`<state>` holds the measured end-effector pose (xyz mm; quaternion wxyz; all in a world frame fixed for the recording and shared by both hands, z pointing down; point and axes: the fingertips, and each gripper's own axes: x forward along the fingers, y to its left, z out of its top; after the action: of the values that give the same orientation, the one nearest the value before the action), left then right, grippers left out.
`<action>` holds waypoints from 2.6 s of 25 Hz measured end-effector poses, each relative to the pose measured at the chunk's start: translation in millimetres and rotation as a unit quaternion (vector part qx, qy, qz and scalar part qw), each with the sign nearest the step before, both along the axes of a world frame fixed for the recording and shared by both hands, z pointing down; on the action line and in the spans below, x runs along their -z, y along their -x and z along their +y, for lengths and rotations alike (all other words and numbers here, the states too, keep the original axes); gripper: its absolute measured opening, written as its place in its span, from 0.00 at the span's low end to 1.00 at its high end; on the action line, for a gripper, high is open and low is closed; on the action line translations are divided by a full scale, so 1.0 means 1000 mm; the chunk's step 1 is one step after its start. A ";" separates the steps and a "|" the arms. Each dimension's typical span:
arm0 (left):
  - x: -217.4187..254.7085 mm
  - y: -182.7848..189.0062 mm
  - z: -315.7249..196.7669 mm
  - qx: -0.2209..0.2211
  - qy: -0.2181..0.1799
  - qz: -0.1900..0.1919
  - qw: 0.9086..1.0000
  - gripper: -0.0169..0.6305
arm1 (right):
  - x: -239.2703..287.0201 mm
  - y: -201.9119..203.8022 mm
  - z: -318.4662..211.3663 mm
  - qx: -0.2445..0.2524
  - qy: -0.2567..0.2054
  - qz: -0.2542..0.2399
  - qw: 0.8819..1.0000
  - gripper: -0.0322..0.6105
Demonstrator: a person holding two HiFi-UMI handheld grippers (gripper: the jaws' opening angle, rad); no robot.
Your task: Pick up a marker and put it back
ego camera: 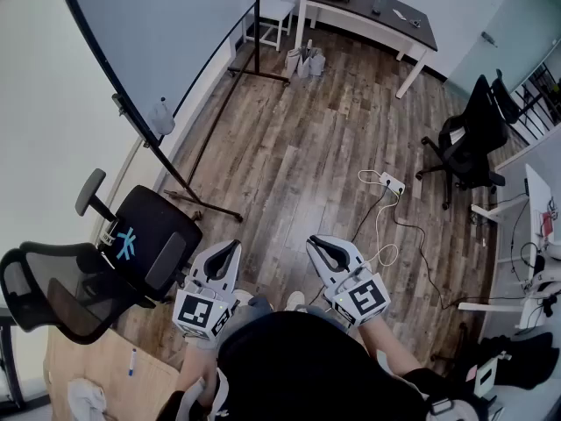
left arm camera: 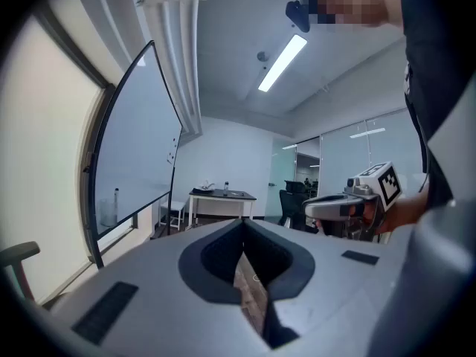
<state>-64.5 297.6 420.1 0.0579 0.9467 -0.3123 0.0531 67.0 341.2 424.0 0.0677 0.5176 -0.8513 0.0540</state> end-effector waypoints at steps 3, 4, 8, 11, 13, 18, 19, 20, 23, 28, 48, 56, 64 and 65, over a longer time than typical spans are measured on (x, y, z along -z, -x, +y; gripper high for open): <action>-0.006 -0.018 0.015 -0.007 0.006 0.008 1.000 0.04 | -0.004 -0.007 0.015 0.004 -0.002 0.005 1.000 0.10; -0.006 -0.023 0.019 -0.009 0.008 0.008 1.000 0.04 | -0.004 -0.010 0.017 0.002 -0.003 0.005 1.000 0.10; -0.007 -0.026 0.024 -0.024 0.010 0.002 1.000 0.04 | -0.001 -0.014 0.025 -0.017 -0.001 -0.001 1.000 0.10; -0.005 -0.018 0.018 -0.034 0.009 -0.004 0.999 0.04 | 0.003 -0.008 0.024 -0.032 -0.004 -0.009 0.999 0.10; -0.004 -0.010 0.012 -0.040 0.010 -0.005 0.999 0.09 | 0.004 0.000 0.021 -0.039 -0.006 -0.014 0.999 0.10; -0.006 0.021 -0.008 -0.051 0.008 -0.005 0.999 0.19 | 0.005 0.028 0.003 -0.057 -0.004 -0.006 0.998 0.09; -0.008 0.029 -0.012 -0.053 0.008 -0.001 0.999 0.19 | 0.004 0.036 0.000 -0.060 -0.004 -0.003 0.998 0.09; -0.011 0.037 -0.015 -0.056 0.007 0.001 0.998 0.19 | 0.004 0.044 -0.003 -0.062 -0.003 0.001 0.998 0.08; -0.025 0.054 -0.030 -0.063 0.013 0.004 0.998 0.19 | 0.001 0.066 -0.015 -0.067 0.001 0.010 0.998 0.08; -0.035 0.071 -0.047 -0.056 0.031 0.014 0.998 0.19 | -0.007 0.078 -0.028 -0.081 0.022 0.019 0.996 0.08; -0.047 0.011 -0.197 0.026 0.046 -0.027 0.998 0.19 | -0.025 -0.014 -0.189 -0.030 0.021 -0.033 0.999 0.08; -0.039 -0.005 -0.277 0.138 0.036 -0.046 0.989 0.19 | -0.028 -0.057 -0.262 0.021 0.021 -0.046 0.999 0.08; -0.037 -0.003 -0.321 0.213 0.047 -0.067 0.974 0.19 | -0.033 -0.067 -0.316 0.077 0.032 -0.034 0.996 0.08; -0.038 -0.002 -0.325 0.218 0.049 -0.069 0.972 0.19 | -0.034 -0.066 -0.321 0.082 0.035 -0.031 0.996 0.08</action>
<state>-62.2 -27.3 458.4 0.0931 0.8456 -0.5118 0.1197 133.1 20.1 458.1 0.0629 0.4413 -0.8902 0.0939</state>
